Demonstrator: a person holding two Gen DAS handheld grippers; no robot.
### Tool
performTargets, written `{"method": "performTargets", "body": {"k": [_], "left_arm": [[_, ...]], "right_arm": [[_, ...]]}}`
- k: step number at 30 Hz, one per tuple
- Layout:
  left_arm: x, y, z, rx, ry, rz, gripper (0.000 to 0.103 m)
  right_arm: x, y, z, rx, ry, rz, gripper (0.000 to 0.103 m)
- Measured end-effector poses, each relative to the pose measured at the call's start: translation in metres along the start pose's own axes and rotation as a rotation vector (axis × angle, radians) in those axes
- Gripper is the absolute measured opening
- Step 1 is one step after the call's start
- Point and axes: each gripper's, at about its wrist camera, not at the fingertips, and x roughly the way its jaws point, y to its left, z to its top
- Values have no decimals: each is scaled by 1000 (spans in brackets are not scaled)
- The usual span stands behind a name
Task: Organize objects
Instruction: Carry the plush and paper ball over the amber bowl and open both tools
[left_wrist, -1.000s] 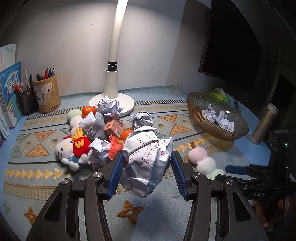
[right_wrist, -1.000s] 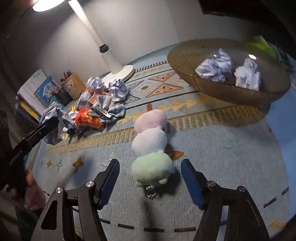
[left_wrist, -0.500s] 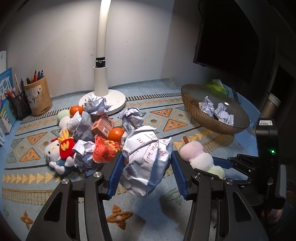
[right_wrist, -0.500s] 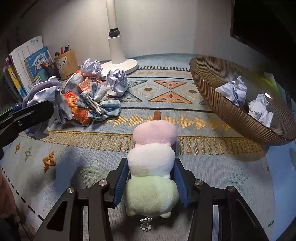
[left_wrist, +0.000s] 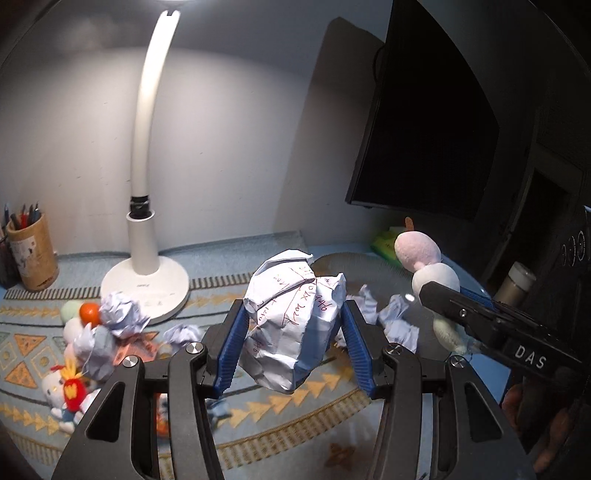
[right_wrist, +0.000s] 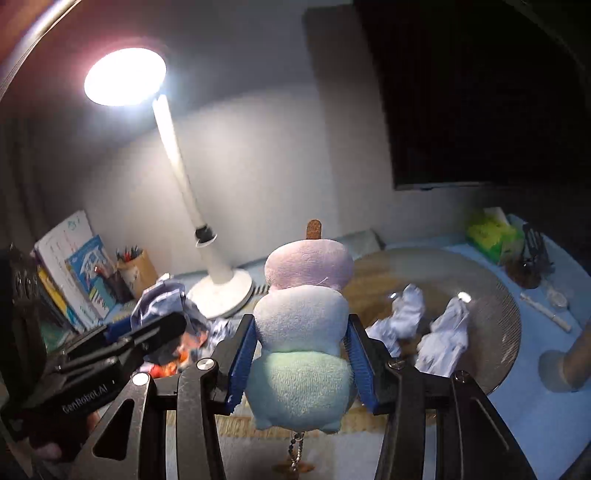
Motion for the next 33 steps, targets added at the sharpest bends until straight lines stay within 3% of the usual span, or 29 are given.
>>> {"method": "performTargets", "body": {"k": [6,8,11,14,23,25,27,28,29,33], "left_arm": [[37,-39,42,69,-63,-64,49],[56,-43,48,58,-66,-89,49],[95,-47,44,41,-16,-99,49],[127,-50,33,49,31,-91,49],[163,-42,9,30,102,-68,50],[168,-44,5,32,114,-72,55],[171,-49,2,48,122,-52,73],[171,-51,1,56,117,-39,88],[168,-51,0,61,100,-36,90],[168,-44,2,30,107,-67,90]], "right_arm": [[-2,-65,52,142,-108,-136,47],[6,-85,60,197,-107,-169,48],[28,-111,55,283,-46,-170,48],[46,-120,48,268,-26,-221,47],[81,-145,30,327,-85,-246,48],[84,-146,30,316,-76,-234,48],[87,-145,30,300,-61,-223,55],[89,-147,29,301,-62,-213,60],[89,-148,27,305,-69,-208,64],[83,-149,24,304,-105,-193,64]]}}
